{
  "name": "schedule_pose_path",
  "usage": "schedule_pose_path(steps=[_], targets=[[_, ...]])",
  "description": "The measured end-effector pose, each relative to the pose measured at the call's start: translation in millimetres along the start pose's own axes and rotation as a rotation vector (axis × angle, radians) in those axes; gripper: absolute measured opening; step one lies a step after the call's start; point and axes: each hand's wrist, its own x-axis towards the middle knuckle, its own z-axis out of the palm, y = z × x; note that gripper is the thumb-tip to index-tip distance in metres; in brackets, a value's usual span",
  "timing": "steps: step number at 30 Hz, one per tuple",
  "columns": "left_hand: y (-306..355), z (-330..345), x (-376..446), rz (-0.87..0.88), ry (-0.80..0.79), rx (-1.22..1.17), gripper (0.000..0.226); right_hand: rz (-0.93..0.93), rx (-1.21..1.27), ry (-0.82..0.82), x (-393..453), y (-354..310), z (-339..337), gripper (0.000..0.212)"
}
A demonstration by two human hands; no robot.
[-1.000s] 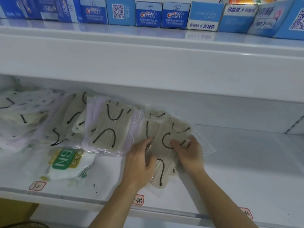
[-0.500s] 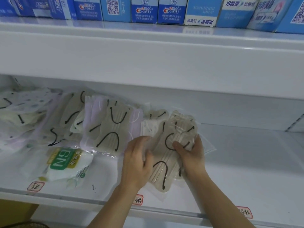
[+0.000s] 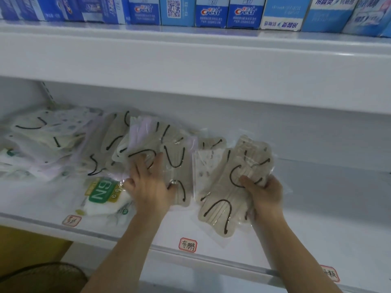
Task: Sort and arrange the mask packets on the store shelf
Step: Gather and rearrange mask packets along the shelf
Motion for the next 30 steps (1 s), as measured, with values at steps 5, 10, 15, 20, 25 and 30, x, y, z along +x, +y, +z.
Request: schedule_pose_path(steps=[5, 10, 15, 20, 25, 30], targets=[[4, -9, 22, 0.066, 0.148, -0.003, 0.073, 0.14, 0.236, -0.173, -1, -1, 1, 0.033], [12, -20, 55, 0.116, -0.124, 0.127, 0.09, 0.197, 0.288, -0.229, 2, 1, 6, 0.032], [18, -21, 63, 0.058, -0.185, 0.245, 0.094, 0.24, 0.266, -0.223, 7, 1, 2, 0.037], [19, -26, 72, -0.023, -0.291, 0.134, 0.078, 0.265, 0.275, -0.235, 4, -6, 2, 0.027], [21, -30, 67, 0.028, -0.286, 0.145, 0.081, 0.248, 0.31, -0.205, 8, 0, 0, 0.039], [24, -30, 65, 0.033, -0.295, 0.192, 0.084, 0.102, 0.205, -0.169, 5, 1, 0, 0.033]])
